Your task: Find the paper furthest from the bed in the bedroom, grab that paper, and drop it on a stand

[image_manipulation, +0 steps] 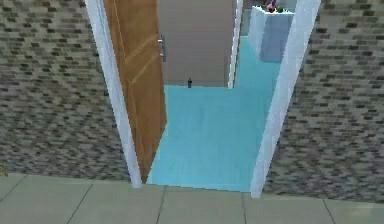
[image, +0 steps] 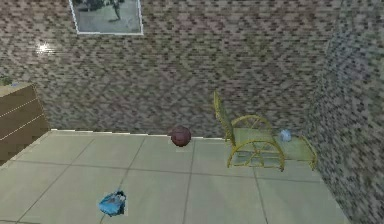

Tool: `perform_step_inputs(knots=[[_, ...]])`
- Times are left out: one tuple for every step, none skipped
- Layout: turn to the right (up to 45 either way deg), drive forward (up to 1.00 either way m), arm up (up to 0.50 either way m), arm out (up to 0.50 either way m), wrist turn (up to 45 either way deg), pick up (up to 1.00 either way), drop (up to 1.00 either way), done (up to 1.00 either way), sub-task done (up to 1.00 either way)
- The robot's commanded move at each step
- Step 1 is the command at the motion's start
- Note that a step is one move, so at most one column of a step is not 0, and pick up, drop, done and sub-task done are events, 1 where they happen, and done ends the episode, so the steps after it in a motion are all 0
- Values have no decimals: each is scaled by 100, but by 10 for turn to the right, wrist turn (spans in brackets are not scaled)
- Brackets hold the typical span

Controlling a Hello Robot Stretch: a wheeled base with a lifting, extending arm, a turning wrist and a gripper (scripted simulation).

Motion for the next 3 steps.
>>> perform_step_inputs(knots=[[-120,0,0,0,0,0,0,0,0],[0,55,0,0,0,0,0,0,0],[-450,0,0,0,0,0,0,0,0]])
